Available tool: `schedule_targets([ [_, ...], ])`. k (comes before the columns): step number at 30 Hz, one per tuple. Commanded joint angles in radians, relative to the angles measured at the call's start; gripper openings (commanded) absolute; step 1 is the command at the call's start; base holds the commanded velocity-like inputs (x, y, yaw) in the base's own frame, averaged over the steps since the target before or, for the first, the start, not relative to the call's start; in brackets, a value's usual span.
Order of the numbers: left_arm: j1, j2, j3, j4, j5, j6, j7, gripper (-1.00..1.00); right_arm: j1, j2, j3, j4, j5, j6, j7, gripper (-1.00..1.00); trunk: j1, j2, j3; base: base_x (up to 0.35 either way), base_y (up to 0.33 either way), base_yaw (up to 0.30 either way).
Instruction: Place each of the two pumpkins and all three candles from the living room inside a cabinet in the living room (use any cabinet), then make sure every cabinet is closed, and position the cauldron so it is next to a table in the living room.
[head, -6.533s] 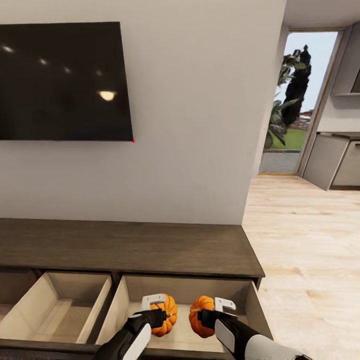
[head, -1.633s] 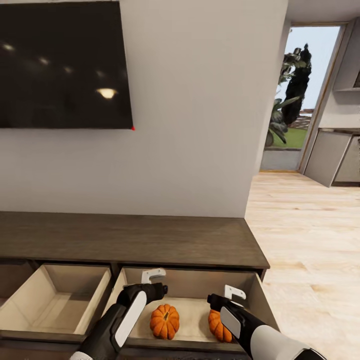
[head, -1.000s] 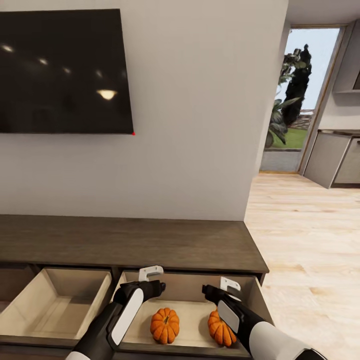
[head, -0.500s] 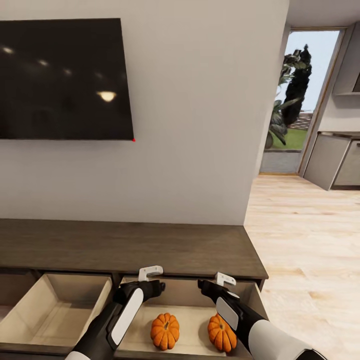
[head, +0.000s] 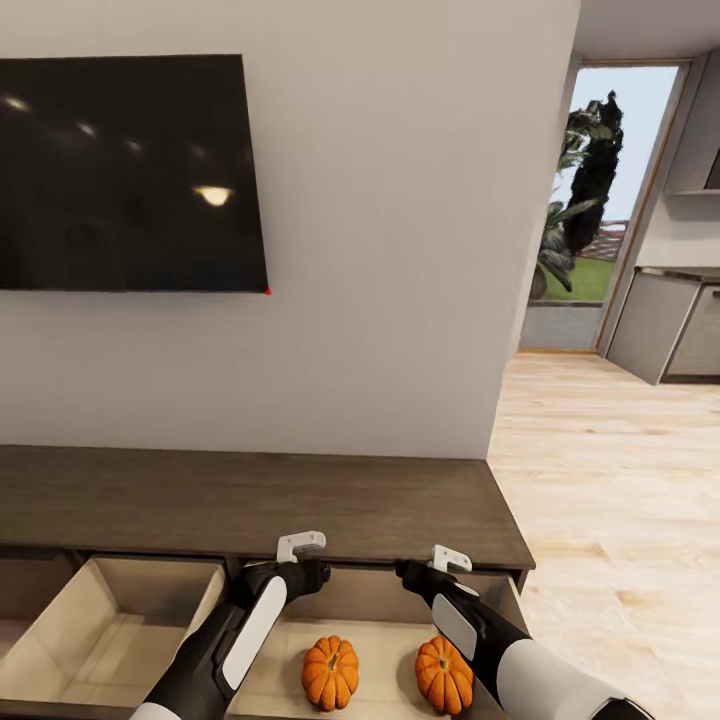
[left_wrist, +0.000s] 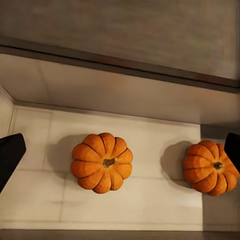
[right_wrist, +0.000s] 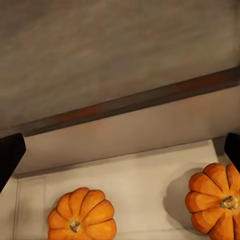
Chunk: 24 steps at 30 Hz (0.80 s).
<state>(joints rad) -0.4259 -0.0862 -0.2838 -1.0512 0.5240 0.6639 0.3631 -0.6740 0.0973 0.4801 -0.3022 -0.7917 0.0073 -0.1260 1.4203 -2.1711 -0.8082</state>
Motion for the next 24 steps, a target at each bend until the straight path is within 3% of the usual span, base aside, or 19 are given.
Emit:
schedule_targets([
  [1,-0.001,0.0,-0.002,-0.001,0.011,0.002,0.01,1.0,0.0,-0.001,0.008,-0.002,-0.007,0.001,-0.007,1.0,-0.004,0.007,0.002,0.0,0.0,0.0],
  [24,-0.001,0.0,0.0,0.0,0.014,0.002,0.01,1.0,0.0,-0.001,0.009,-0.002,-0.007,0.0,-0.006,1.0,-0.092,0.168,0.074,-0.051,0.016,0.0],
])
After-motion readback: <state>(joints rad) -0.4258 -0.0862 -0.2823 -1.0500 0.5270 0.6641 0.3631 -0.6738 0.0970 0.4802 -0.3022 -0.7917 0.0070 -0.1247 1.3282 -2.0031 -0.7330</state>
